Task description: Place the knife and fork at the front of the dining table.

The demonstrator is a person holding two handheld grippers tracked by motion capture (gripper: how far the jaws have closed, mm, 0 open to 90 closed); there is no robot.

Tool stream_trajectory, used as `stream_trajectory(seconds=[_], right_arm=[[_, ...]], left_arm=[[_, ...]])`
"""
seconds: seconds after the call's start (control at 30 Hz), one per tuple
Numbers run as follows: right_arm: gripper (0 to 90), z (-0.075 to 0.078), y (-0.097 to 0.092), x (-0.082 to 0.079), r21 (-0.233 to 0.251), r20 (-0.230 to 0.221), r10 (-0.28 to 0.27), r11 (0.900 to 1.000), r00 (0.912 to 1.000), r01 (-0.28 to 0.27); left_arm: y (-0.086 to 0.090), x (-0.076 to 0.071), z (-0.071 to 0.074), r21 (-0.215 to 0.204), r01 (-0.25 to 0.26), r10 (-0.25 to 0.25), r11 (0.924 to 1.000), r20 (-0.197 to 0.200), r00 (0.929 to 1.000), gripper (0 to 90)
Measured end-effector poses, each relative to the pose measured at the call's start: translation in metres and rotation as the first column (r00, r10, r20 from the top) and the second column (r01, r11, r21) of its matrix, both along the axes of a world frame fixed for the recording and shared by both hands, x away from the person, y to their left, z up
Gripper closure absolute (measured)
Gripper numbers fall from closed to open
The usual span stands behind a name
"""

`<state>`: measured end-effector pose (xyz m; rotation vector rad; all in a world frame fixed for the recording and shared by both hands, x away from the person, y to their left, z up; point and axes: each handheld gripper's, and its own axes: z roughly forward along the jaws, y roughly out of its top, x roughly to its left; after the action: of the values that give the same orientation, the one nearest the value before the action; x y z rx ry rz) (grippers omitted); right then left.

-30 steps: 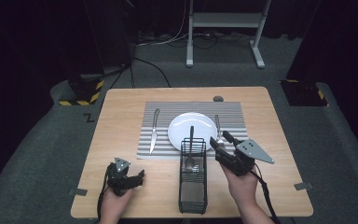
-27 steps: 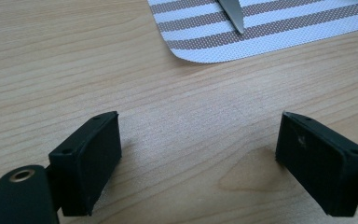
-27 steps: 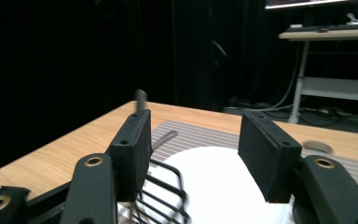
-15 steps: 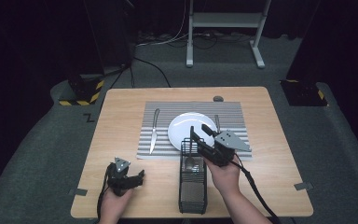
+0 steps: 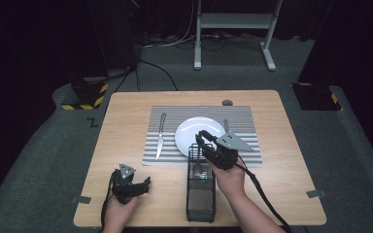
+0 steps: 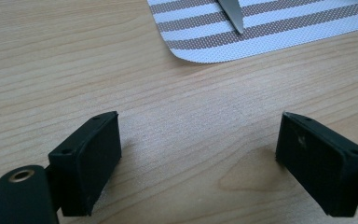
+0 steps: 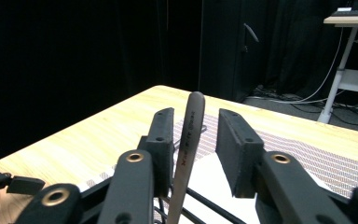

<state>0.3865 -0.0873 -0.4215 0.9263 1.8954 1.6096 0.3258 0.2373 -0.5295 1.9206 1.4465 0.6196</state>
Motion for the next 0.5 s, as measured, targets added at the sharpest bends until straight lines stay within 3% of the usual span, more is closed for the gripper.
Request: stream_trajectory(seconds=[0.27,0.5], right_arm=[[82.0,-0.0006,0.0007,-0.0034,-0.012,0.014,0.015,0.9998,0.9998,-0.015],[86.7,-0.0009,-0.0022,-0.0025,0.030,-0.003,0.051,0.9983,0.9987,-0.051]], left_arm=[[0.0000,0.0000,0.0000,0.000,0.000,0.000,1.0000,0.000,1.0000,13.8],[0.0000,0.0000,0.0000,0.000,0.000,0.000,1.0000,0.000,1.0000,13.8]])
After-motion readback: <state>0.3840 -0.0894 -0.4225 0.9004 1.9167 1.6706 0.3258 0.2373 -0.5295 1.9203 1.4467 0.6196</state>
